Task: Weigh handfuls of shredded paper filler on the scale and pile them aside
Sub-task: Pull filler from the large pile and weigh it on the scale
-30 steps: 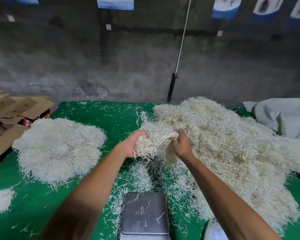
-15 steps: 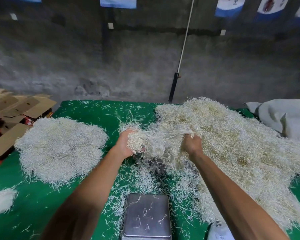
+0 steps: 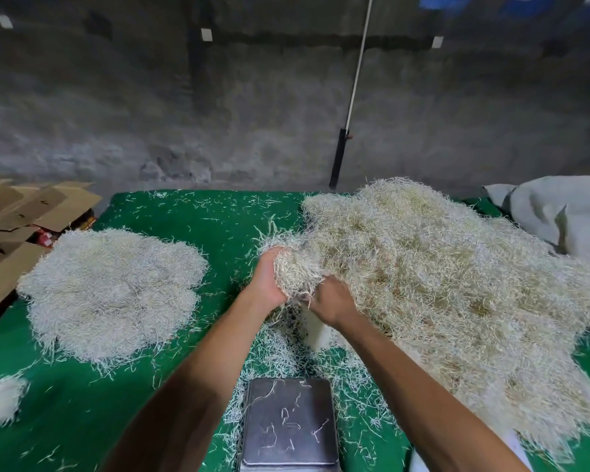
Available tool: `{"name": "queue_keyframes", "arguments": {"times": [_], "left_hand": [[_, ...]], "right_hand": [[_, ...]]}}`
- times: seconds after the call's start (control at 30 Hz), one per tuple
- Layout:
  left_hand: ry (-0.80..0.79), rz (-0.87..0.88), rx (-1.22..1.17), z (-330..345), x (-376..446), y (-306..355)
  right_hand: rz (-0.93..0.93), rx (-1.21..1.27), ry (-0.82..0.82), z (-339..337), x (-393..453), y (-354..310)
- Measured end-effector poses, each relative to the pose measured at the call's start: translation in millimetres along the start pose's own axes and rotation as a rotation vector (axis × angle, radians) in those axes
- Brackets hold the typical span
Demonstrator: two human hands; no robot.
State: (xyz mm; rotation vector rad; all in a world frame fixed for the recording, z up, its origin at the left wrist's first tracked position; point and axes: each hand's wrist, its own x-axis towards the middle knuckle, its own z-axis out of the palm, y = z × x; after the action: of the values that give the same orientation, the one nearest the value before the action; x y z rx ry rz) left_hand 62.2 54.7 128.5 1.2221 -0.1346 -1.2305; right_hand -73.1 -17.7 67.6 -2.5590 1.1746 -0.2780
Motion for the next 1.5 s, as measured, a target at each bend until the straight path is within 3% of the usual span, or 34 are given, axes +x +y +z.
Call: {"name": "queue_keyframes", "arguments": {"times": [0.13,0.23,0.33,0.4,0.5,0.57,0.63,0.7,0.8,0.87,0.93,1.07,1.23,1.37,1.5], "left_hand": [[-0.010,-0.081,0.132,-29,8,2],[0.051,-0.084,0.029,-59,15,11],[0.220,-0.085,0.056,-77,25,11],[0.253,-0.082,0.018,-81,29,5],[0.275,-0.093,0.018,-78,29,-1],[0.262,-0.103,0.060,-72,24,-4],[0.200,-0.094,0.088,-63,16,-6],[0.106,-0.079,0.137,-57,13,-11],[-0.180,-0.113,0.176,-53,0,-23],[-0.376,-0.149,0.246,-57,-15,-37],[-0.435,-0.205,0.274,-67,-25,-51],[-0.170,-0.146,0.482,-86,-47,-76],[-0.026,-0.036,0.420,-116,-63,-105],[0.192,-0.003,0.397,-134,-68,-135],[0.276,0.057,0.460,-155,-72,-162]], "right_hand": [[0.155,-0.004,0.019,-10,7,35],[0.400,0.141,0.066,-27,11,71],[0.643,0.510,0.175,-39,18,91],[0.720,0.749,0.233,-41,23,94],[0.588,0.899,0.242,-38,20,81],[0.453,0.700,0.144,-34,14,70],[0.387,0.347,0.044,-26,7,57],[0.268,0.247,0.088,-23,-4,36],[0.042,0.626,0.036,-18,-31,-4],[0.019,0.747,-0.061,-7,-49,-23],[0.083,0.799,-0.083,7,-64,-31],[0.274,1.028,-0.123,28,-89,-20],[0.402,1.116,-0.023,52,-116,-6],[0.500,1.111,-0.010,66,-136,5],[0.527,0.991,0.019,82,-156,28]]}}
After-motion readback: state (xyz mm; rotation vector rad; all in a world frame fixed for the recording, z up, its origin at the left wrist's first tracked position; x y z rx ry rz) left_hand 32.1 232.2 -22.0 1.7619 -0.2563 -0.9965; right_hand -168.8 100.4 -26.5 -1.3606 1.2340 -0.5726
